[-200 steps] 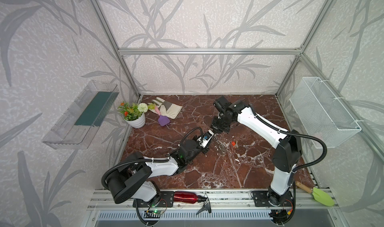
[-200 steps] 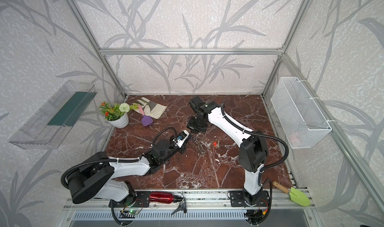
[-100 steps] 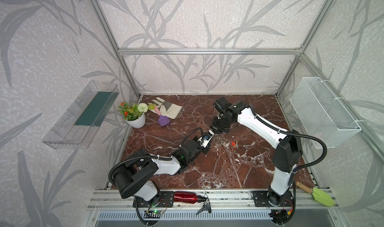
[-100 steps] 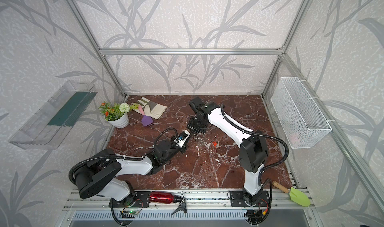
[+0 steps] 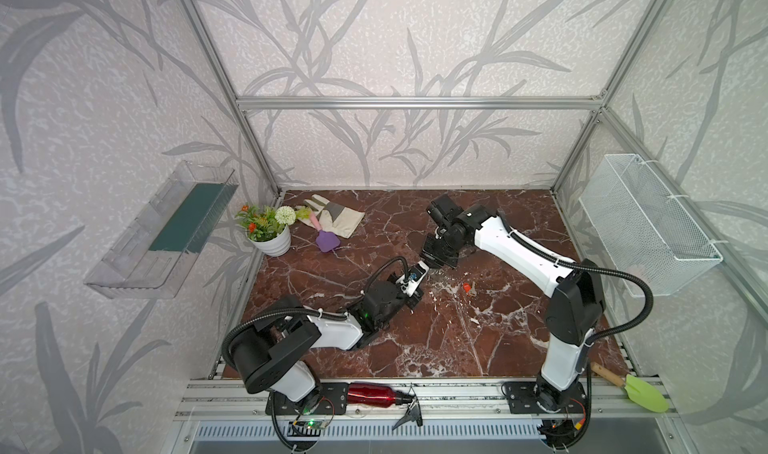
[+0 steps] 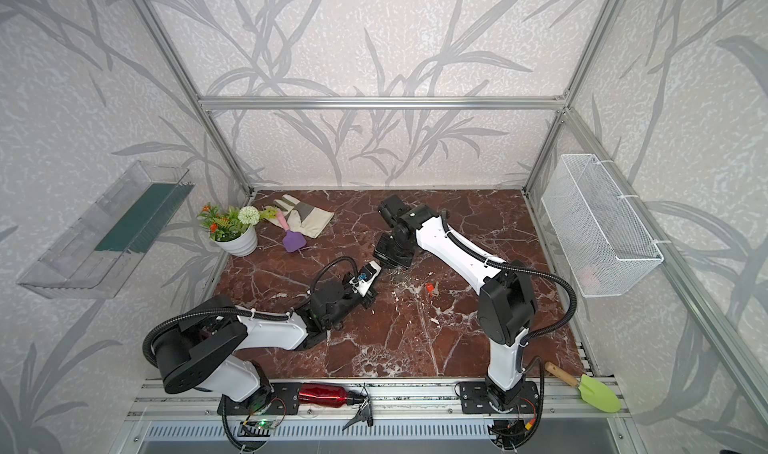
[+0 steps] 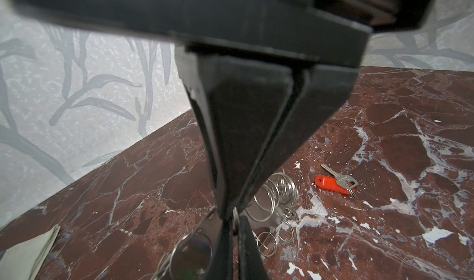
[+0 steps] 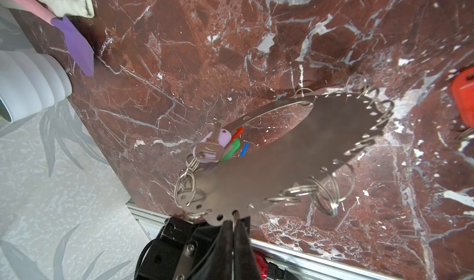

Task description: Put the keys on the keyring

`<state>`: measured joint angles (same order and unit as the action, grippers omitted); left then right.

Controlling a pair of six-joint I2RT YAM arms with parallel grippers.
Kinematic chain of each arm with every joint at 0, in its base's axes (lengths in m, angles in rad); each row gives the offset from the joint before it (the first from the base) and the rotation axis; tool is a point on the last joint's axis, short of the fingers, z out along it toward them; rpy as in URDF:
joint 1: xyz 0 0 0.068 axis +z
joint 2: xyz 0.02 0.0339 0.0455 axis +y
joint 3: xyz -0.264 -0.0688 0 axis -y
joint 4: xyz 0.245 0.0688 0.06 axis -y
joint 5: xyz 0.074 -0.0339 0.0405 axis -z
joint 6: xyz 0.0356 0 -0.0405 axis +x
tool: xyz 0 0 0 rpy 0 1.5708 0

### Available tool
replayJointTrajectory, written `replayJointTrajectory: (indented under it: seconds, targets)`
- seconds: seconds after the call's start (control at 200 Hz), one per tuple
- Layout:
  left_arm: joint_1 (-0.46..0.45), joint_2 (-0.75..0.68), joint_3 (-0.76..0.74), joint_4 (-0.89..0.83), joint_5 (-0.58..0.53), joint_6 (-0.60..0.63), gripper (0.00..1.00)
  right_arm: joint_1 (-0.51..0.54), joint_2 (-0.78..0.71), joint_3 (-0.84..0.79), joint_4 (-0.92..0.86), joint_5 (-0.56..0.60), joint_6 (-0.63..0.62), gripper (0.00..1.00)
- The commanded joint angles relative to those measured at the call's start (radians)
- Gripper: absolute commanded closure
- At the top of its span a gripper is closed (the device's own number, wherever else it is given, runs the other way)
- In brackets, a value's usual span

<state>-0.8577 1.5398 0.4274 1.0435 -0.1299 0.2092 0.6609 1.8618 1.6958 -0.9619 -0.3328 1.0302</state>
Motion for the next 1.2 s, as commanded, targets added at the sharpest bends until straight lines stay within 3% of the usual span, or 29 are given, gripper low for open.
replayJointTrajectory:
  seconds: [0.0,0.375,0.46,0.58,0.75,0.905,0.935,0.97,0.99,1.045,1.195]
  targets:
    - [0.002,0.011,0.008,0.030,-0.043,-0.016,0.97,-0.003,-0.044,-0.026,-0.015,-0.005,-0.009,1.00]
    - [0.002,-0.036,0.004,0.038,-0.044,-0.084,1.00,-0.003,-0.075,-0.070,0.015,0.019,-0.039,1.00]
    - [0.000,-0.054,-0.006,0.039,-0.022,-0.090,1.00,-0.002,-0.082,-0.070,0.024,0.035,-0.067,0.96]
    - [0.000,-0.077,-0.018,0.037,0.014,-0.092,1.00,0.009,-0.097,-0.063,0.029,0.081,-0.101,0.76]
    - [0.000,-0.111,-0.028,0.012,0.015,-0.104,1.00,0.011,-0.110,-0.057,0.044,0.097,-0.160,0.62]
    - [-0.001,-0.153,-0.030,-0.032,0.019,-0.118,1.00,0.005,-0.166,-0.033,0.052,0.195,-0.287,0.40]
    - [0.000,-0.163,-0.029,-0.040,0.026,-0.125,1.00,0.001,-0.197,-0.048,0.075,0.203,-0.287,0.40]
    - [0.000,-0.178,-0.030,-0.048,0.035,-0.134,1.00,-0.005,-0.229,-0.079,0.121,0.205,-0.287,0.40]
    - [-0.001,-0.185,-0.030,-0.052,0.043,-0.142,1.00,-0.008,-0.257,-0.105,0.150,0.205,-0.355,0.30]
    - [0.000,-0.209,-0.028,-0.061,0.065,-0.158,1.00,-0.020,-0.331,-0.201,0.272,0.201,-0.418,0.25]
    - [0.000,-0.291,-0.014,-0.111,0.108,-0.224,1.00,-0.089,-0.559,-0.520,0.647,0.125,-0.500,0.16]
